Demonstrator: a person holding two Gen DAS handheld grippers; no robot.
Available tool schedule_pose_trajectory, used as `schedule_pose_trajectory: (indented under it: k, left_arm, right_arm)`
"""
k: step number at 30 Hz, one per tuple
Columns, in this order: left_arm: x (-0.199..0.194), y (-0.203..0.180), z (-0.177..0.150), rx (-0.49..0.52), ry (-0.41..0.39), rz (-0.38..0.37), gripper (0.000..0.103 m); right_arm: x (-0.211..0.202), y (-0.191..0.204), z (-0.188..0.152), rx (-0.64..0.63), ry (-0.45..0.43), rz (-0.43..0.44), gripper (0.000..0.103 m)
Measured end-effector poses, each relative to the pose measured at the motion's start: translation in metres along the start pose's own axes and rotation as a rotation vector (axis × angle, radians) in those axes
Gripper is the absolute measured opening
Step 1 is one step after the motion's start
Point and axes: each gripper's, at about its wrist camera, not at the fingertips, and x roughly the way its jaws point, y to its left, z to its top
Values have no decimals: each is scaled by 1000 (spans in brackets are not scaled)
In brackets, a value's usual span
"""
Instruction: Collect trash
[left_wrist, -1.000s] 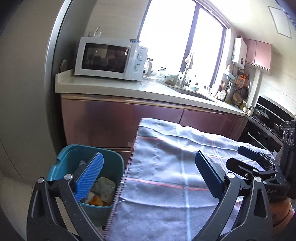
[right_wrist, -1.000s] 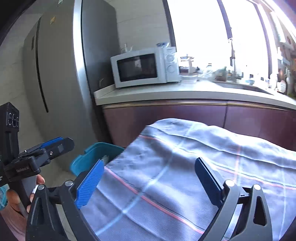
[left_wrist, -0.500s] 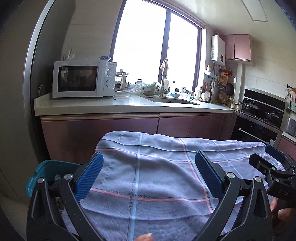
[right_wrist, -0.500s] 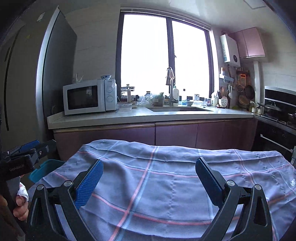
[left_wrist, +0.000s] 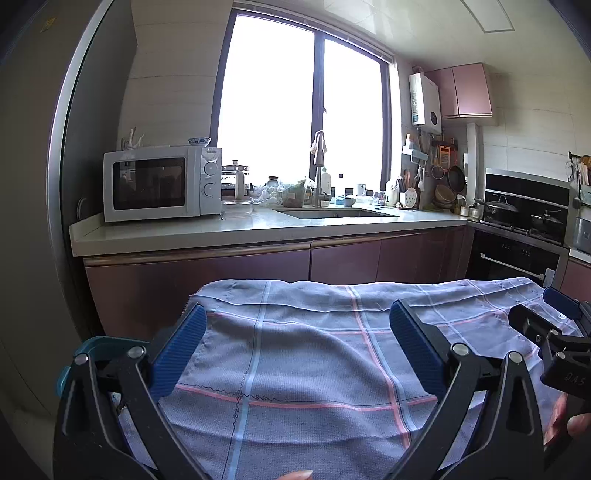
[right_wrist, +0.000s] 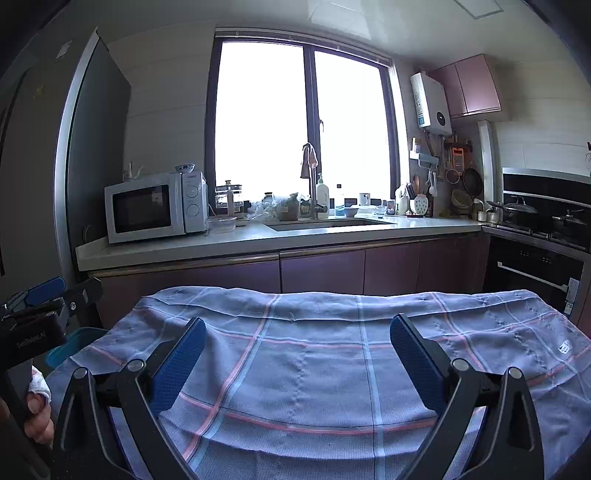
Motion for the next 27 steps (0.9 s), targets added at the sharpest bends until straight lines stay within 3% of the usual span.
schedule_pose_trajectory:
  k: [27]
  left_arm:
    - [-7, -13, -5, 33, -49, 18, 97]
  right_arm:
    - [-7, -8, -4, -25, -28, -58, 96]
